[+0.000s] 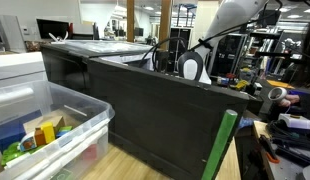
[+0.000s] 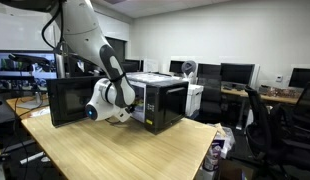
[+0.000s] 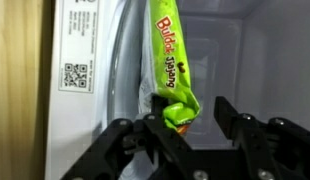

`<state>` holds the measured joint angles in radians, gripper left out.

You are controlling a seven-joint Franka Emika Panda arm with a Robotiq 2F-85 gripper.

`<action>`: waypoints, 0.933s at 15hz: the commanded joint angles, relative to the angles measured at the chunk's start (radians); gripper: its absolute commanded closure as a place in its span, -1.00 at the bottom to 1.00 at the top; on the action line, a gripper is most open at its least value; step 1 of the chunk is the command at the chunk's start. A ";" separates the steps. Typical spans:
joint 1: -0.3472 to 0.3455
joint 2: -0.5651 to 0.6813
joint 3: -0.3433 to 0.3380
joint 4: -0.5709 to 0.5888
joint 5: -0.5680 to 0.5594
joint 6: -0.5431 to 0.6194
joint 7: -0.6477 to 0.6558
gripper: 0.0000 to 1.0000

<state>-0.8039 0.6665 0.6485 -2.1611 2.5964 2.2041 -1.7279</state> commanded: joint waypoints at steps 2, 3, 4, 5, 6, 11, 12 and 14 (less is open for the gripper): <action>-0.008 -0.003 0.001 -0.013 -0.006 0.009 0.019 0.62; -0.008 -0.001 0.001 -0.015 -0.006 0.009 0.021 0.76; -0.009 -0.001 0.001 -0.016 -0.007 0.009 0.024 0.82; -0.010 0.000 0.001 -0.017 -0.007 0.009 0.027 0.86; -0.011 0.000 0.002 -0.017 -0.006 0.009 0.030 0.88; -0.019 -0.012 0.004 -0.030 -0.009 0.008 0.043 0.85; -0.023 -0.018 0.006 -0.038 -0.008 0.008 0.047 0.82; -0.036 -0.034 0.010 -0.061 -0.008 0.005 0.056 0.85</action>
<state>-0.8079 0.6784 0.6424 -2.1700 2.5964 2.2048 -1.7114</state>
